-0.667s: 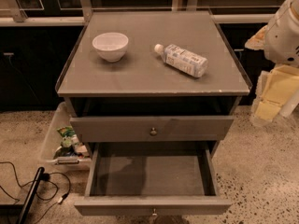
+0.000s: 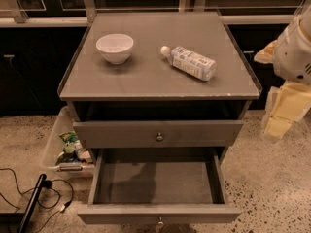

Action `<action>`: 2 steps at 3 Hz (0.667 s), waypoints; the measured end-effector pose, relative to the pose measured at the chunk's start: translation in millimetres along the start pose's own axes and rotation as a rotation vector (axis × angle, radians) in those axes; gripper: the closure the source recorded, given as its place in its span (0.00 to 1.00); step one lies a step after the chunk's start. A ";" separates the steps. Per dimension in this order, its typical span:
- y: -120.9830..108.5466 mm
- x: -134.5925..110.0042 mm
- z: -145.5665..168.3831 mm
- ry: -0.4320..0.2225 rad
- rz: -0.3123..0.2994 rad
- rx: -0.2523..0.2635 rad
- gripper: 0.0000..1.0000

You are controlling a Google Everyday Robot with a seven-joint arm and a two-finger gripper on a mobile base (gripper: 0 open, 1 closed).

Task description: Close middle drawer

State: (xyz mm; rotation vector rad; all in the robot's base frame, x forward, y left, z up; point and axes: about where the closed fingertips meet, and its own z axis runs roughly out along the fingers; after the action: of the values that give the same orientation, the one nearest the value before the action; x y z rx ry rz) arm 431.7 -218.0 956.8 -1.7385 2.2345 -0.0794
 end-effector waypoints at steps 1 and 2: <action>26.1 13.6 32.1 -0.012 -0.036 -0.026 0.00; 59.5 35.4 78.3 -0.022 -0.083 -0.067 0.00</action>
Offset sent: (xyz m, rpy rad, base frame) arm -0.0725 -0.0170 -0.1741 0.0195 0.0957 0.1706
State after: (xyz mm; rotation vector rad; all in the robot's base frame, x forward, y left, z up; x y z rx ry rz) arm 389.7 -224.9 861.3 -1.8579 2.1724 -0.0034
